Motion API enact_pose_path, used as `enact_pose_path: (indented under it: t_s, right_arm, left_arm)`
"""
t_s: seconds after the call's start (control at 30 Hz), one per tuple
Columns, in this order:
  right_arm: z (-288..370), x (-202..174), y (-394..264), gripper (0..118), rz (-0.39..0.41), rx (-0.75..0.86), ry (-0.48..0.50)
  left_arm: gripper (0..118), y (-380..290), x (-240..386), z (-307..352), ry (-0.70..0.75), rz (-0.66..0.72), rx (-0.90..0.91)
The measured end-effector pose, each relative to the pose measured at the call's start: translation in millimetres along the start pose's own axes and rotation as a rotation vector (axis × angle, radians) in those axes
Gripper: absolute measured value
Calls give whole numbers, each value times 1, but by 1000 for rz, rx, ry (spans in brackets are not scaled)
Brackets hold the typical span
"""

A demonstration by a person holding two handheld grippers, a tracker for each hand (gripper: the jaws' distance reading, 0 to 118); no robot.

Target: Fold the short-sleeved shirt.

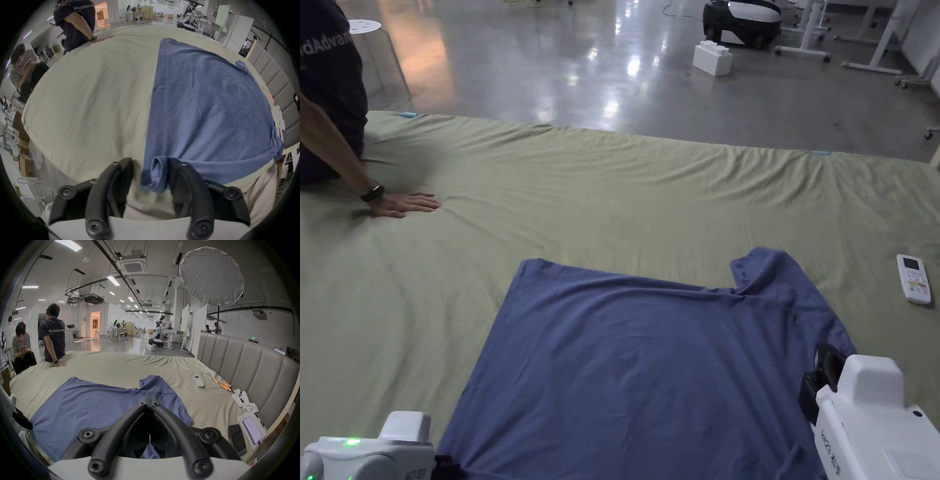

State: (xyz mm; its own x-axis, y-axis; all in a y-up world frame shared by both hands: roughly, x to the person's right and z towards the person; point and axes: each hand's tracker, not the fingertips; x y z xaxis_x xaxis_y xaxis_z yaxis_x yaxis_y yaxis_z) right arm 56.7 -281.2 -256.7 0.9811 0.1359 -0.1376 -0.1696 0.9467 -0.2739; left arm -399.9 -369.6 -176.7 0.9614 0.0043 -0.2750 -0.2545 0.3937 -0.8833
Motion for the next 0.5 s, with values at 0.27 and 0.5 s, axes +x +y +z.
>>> enact_pose_path:
  t_s: [0.27, 0.5]
  right_arm:
    - [13, 42, -10, 2, -52, -208, -4]
    - [20, 81, -53, 77, -43, -576, -9]
  left_arm:
    - [8, 0, -3, 5, -60, -19, 4]
    - [7, -3, -9, 11, -73, -1, 30]
